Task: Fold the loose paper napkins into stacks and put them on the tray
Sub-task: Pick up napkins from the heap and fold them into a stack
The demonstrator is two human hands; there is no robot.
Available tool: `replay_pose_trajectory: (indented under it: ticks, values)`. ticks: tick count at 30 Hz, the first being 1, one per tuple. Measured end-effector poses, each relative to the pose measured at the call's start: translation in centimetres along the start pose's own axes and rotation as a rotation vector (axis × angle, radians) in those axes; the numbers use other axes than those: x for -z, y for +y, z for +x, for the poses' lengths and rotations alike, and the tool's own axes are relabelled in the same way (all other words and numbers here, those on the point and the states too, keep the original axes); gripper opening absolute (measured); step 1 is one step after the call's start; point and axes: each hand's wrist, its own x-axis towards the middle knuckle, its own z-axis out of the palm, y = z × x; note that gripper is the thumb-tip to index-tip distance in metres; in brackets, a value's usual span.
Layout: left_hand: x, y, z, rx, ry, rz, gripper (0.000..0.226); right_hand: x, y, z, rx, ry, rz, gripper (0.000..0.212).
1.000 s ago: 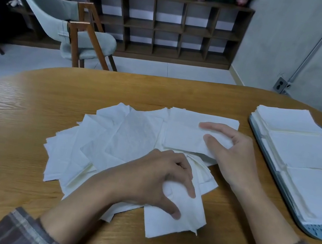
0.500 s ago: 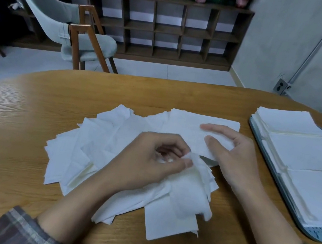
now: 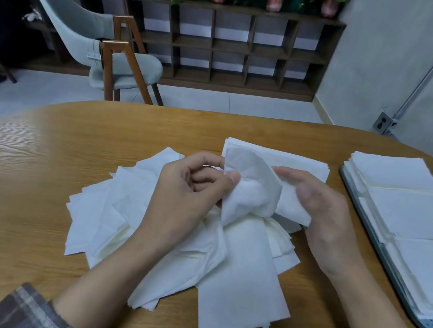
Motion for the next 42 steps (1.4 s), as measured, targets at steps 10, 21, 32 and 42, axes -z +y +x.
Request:
replay_pose_trajectory:
  ticks: [10, 21, 32, 42]
  values:
    - [-0.7, -0.5, -1.1, -0.050, -0.220, 0.315, 0.014, -1.1, -0.8, -0.3, -0.008, 0.279, -0.010, 0.006]
    - [1.0, 0.2, 0.4, 0.091, 0.058, -0.006, 0.015, -0.4, -0.6, -0.1, -0.143, 0.184, 0.122, 0.028]
    - [1.2, -0.2, 0.5, 0.255, 0.021, 0.061, 0.014, -0.5, -0.4, 0.1, -0.110, 0.077, 0.088, 0.070]
    - [0.6, -0.7, 0.4, 0.307, 0.082, 0.002, 0.026, -0.5, -0.2, 0.3, -0.108, 0.050, 0.117, 0.074]
